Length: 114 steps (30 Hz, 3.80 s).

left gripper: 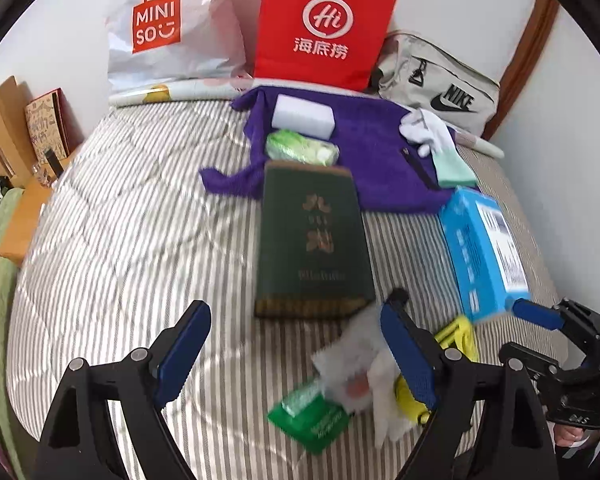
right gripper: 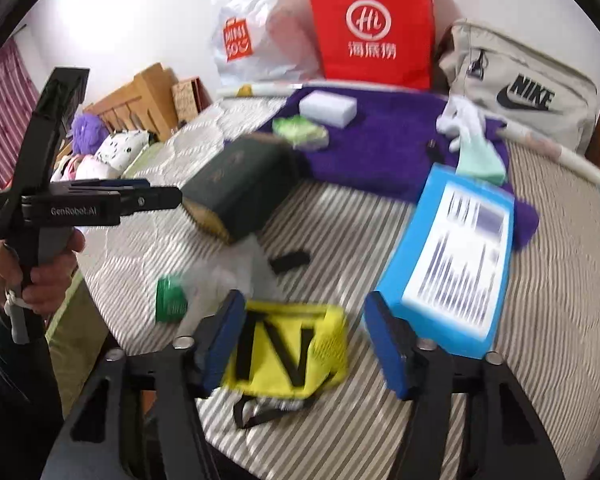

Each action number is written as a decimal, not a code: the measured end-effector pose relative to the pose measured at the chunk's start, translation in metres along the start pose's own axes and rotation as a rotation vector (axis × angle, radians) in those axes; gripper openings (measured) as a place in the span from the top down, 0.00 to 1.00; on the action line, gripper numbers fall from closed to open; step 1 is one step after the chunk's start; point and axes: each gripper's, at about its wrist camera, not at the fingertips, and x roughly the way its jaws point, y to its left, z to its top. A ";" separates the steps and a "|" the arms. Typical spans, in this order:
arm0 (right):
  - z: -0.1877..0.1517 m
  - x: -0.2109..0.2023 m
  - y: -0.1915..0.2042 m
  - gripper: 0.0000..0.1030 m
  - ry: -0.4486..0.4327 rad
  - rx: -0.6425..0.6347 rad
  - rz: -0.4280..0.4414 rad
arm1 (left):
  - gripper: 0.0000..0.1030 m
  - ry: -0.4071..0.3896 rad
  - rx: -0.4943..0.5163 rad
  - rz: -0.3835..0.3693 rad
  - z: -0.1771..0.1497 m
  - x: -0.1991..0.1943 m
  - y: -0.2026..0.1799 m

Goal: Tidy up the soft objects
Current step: 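Grasp the yellow mesh pouch with the right tool while the left tool moves to the white tissue, then grasp the white tissue with the left tool while the right tool holds the pouch, then carry the tissue and the yellow pouch with both tools toward the purple towel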

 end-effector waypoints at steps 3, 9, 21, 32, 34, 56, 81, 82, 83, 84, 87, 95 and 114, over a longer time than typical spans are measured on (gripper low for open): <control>-0.015 0.000 0.001 0.45 0.000 0.009 0.008 | 0.16 0.014 -0.003 -0.007 -0.015 0.000 0.000; -0.030 0.016 -0.005 0.58 0.026 0.024 -0.026 | 0.16 0.034 0.006 -0.021 -0.039 0.001 -0.003; -0.037 0.046 -0.021 0.73 0.009 0.058 -0.046 | 0.16 0.010 0.066 -0.055 -0.063 0.004 -0.018; -0.071 0.003 -0.041 0.77 -0.026 0.139 -0.113 | 0.22 -0.003 0.211 -0.078 -0.053 0.032 -0.061; -0.078 0.002 -0.047 0.77 -0.016 0.148 -0.147 | 0.28 -0.005 0.247 -0.064 -0.054 0.036 -0.068; -0.085 0.005 -0.064 0.76 -0.063 0.193 -0.169 | 0.76 -0.077 0.242 -0.072 -0.055 0.026 -0.064; -0.091 -0.002 -0.068 0.74 -0.079 0.265 -0.130 | 0.76 -0.047 0.015 -0.015 -0.077 0.027 0.017; -0.091 -0.004 -0.067 0.74 -0.082 0.265 -0.130 | 0.76 -0.049 0.012 -0.013 -0.076 0.024 0.017; -0.090 -0.007 -0.066 0.74 -0.087 0.264 -0.128 | 0.76 -0.050 0.010 -0.013 -0.076 0.022 0.018; -0.088 -0.010 -0.065 0.74 -0.094 0.263 -0.128 | 0.76 -0.053 0.008 -0.014 -0.075 0.019 0.018; -0.082 -0.022 -0.059 0.74 -0.116 0.244 -0.126 | 0.76 -0.061 0.006 -0.015 -0.071 0.011 0.018; -0.059 -0.046 -0.038 0.74 -0.165 0.153 -0.095 | 0.76 -0.095 0.006 -0.033 -0.055 -0.012 0.012; 0.031 -0.055 -0.055 0.74 -0.252 0.123 -0.061 | 0.76 -0.095 -0.008 -0.054 0.013 -0.015 0.002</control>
